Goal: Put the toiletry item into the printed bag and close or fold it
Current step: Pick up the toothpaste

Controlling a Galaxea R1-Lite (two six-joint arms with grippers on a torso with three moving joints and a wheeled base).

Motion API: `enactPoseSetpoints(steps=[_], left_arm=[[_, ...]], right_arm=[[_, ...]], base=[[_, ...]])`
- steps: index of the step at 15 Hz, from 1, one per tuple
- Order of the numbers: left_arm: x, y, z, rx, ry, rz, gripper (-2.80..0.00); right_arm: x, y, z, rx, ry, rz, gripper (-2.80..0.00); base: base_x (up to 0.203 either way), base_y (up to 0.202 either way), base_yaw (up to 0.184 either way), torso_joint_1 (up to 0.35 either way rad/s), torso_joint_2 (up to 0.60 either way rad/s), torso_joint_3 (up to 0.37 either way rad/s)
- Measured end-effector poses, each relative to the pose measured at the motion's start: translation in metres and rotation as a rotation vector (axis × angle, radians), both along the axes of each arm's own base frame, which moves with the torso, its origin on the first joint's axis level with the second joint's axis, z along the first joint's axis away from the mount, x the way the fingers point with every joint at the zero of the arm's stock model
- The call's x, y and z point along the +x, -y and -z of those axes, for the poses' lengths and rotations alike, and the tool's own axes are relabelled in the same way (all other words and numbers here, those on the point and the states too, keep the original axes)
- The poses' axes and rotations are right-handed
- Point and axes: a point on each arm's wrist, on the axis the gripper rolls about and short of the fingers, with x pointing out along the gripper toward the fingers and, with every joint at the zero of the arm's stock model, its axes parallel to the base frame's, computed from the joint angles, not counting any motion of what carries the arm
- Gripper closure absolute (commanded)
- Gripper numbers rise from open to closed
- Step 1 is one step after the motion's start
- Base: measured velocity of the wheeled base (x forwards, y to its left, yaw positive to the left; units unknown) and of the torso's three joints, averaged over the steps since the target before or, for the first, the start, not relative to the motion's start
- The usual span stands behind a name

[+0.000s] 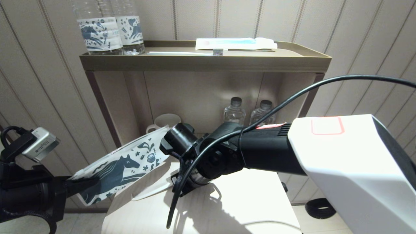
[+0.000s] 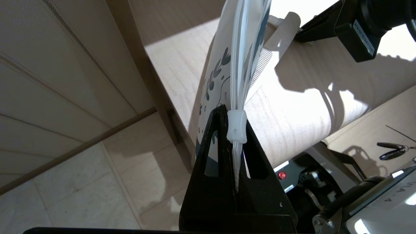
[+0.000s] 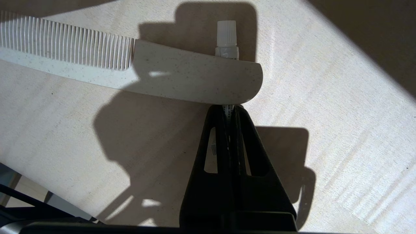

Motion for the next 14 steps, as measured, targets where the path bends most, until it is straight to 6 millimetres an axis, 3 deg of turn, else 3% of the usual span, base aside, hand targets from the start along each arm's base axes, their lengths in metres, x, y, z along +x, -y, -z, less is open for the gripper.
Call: enactPoseSetpoints(steps=[4, 14], left_arm=[[0.0, 0.0, 0.0, -0.001, -0.002, 0.002, 0.0], [-0.002, 0.005, 0.003, -0.005, -0.011, 0.041, 0.0]], right_arm=[[-0.002, 0.008, -0.001, -0.015, -0.004, 0.012, 0.0], [-0.013, 0.06, -0.029, 0.003, 0.01, 0.075, 0.0]], base=[[0.0, 0.0, 0.0, 0.0, 0.0, 0.0], [0.0, 0.0, 0.0, 0.0, 0.0, 0.0]])
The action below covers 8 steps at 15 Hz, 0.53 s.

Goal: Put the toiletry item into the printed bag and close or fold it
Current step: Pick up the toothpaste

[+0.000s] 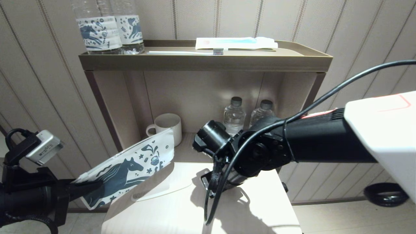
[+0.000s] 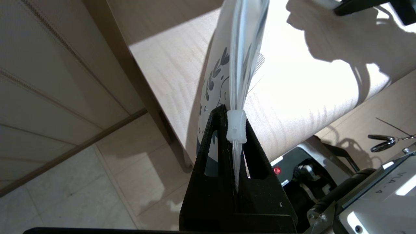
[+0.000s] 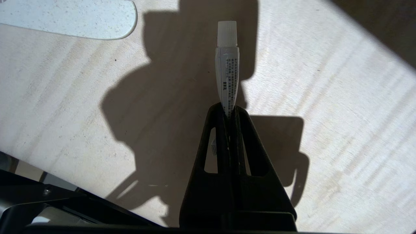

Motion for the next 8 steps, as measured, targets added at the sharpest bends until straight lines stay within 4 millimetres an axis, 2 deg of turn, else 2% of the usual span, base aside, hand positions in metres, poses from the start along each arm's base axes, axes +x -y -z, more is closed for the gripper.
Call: enactPoseSetpoints(steps=[4, 8], left_arm=[[-0.003, 0.005, 0.002, -0.005, -0.007, 0.041, 0.0], [-0.009, 0.01, 0.006, 0.012, 0.125, 0.261, 0.0]], right_arm=[[-0.018, 0.021, -0.028, 0.047, 0.042, 0.005, 0.0], [-0.046, 0.051, -0.07, 0.124, 0.112, 0.005, 0.0]], base=[[0.0, 0.0, 0.0, 0.0, 0.0, 0.0], [0.0, 0.0, 0.0, 0.0, 0.0, 0.0]])
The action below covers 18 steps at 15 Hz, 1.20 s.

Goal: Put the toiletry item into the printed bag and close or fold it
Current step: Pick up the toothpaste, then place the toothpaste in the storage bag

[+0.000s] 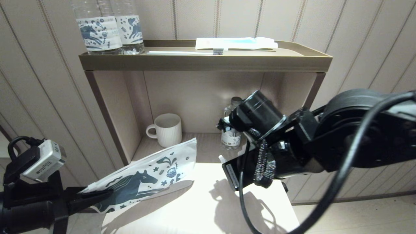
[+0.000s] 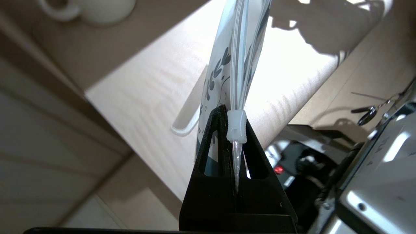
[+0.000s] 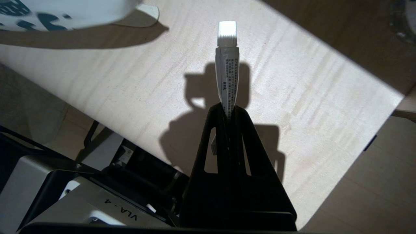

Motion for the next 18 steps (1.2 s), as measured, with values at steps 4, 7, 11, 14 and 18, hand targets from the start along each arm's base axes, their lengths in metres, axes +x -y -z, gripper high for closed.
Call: enactPoseSetpoints(steps=[4, 7, 11, 14, 18], left_arm=[[0.005, 0.015, -0.007, 0.085, 0.101, 0.101, 0.0], [0.021, 0.031, -0.008, 0.219, 0.165, 0.101, 0.0], [0.036, 0.062, -0.017, 0.427, 0.305, 0.101, 0.0], [0.034, 0.086, -0.03, 0.535, 0.446, 0.08, 0.0], [0.029, 0.109, -0.036, 0.546, 0.524, 0.071, 0.0]], right_arm=[[-0.032, 0.034, -0.052, 0.075, 0.066, -0.013, 0.0], [-0.047, 0.047, -0.082, 0.105, 0.043, -0.042, 0.0], [-0.051, 0.047, -0.096, 0.098, -0.116, -0.119, 0.0], [-0.044, 0.042, -0.086, 0.046, -0.288, -0.157, 0.0], [-0.025, 0.037, -0.075, 0.074, -0.372, -0.196, 0.0]], base=[[0.0, 0.0, 0.0, 0.0, 0.0, 0.0], [0.0, 0.0, 0.0, 0.0, 0.0, 0.0], [0.0, 0.0, 0.0, 0.0, 0.0, 0.0], [0.0, 0.0, 0.0, 0.0, 0.0, 0.0], [0.0, 0.0, 0.0, 0.0, 0.0, 0.0]])
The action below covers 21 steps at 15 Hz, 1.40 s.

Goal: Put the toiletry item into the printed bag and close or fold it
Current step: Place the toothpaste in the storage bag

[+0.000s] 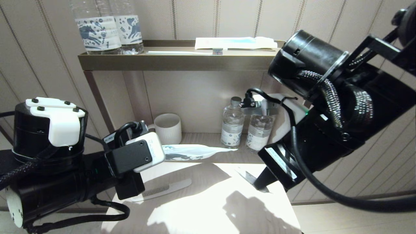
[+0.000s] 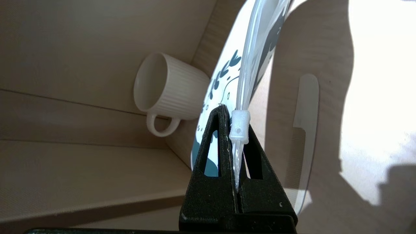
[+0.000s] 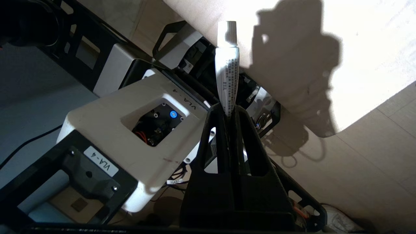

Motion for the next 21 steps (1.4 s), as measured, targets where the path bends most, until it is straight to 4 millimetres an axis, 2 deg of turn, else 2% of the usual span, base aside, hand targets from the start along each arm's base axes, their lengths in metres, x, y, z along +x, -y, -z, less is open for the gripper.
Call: enactPoseSetpoints(steps=[9, 21], left_arm=[[0.002, 0.008, 0.006, 0.013, -0.013, 0.021, 0.0], [-0.013, 0.024, 0.006, 0.015, -0.005, 0.094, 0.0]], right_arm=[[0.032, -0.017, 0.02, 0.01, 0.016, 0.007, 0.0], [0.039, -0.028, 0.026, 0.026, 0.039, -0.01, 0.0]], base=[[0.0, 0.0, 0.0, 0.0, 0.0, 0.0], [0.0, 0.0, 0.0, 0.0, 0.0, 0.0]])
